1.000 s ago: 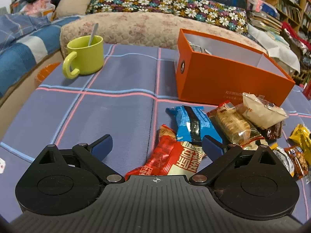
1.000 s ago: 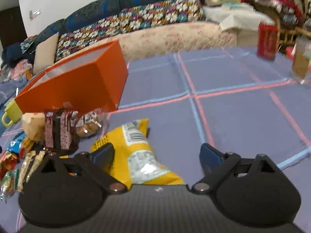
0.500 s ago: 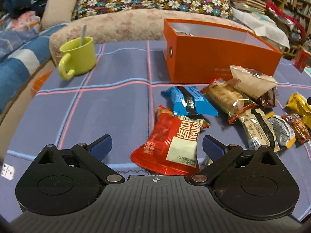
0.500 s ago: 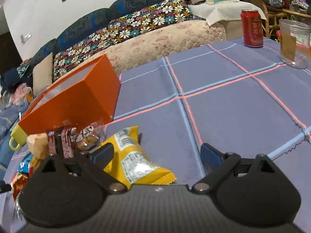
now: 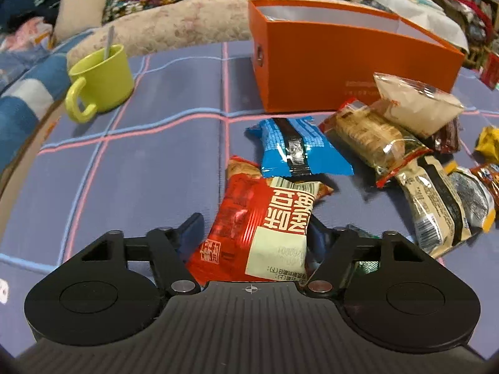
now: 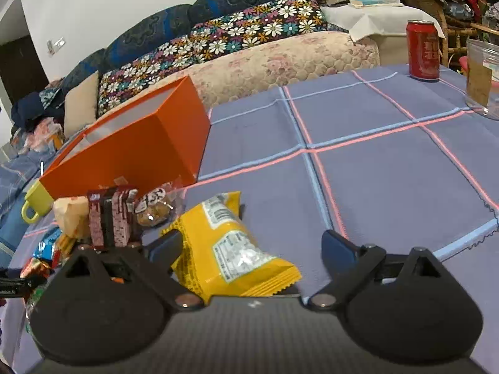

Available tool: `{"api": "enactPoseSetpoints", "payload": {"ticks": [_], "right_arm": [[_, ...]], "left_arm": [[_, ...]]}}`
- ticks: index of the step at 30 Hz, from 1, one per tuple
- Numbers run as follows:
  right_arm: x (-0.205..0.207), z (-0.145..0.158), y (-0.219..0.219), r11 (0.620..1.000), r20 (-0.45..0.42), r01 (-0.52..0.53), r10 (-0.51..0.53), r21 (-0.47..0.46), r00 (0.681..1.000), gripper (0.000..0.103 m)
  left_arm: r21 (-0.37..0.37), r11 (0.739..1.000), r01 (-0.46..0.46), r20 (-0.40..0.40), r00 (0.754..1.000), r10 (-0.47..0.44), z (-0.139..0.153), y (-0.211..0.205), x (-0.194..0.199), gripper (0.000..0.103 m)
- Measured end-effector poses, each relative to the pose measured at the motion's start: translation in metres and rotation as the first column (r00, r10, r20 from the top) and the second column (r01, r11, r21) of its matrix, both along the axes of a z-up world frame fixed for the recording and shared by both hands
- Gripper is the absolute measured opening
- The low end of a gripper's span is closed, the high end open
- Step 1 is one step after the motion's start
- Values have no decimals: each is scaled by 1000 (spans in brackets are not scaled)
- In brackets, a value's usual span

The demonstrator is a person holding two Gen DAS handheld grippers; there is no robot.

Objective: Organize snacks
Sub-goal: 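Grip the red-and-white packet with the left tool while the right tool grips the yellow chip bag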

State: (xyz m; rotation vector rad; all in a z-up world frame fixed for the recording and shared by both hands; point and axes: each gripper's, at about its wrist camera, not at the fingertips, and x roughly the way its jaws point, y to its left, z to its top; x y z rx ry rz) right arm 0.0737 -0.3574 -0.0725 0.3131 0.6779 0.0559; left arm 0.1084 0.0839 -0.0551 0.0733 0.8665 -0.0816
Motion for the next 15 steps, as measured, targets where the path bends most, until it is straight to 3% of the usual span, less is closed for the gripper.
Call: {"api": "enactPoseSetpoints", "payload": {"ticks": [2,5,9,15], "right_arm": [[0,1,1,1000,4,-4,4,7,1000,94],[1,1,7,1000,6,-29,29,-7,1000,94],[5,0,21,995,0,-95,95,-26,995,94],[13,-9,48,973,-45,-173,168,-153,985,94]], "left_arm": [[26,1000,-10,14,1000,10,1,-1,-3,19],[52,998,-21,23,1000,20,1,1,-6,19],[56,998,-31,23,999,30,1,8,-8,24],[39,998,-41,11,999,41,2,13,-6,29]]}}
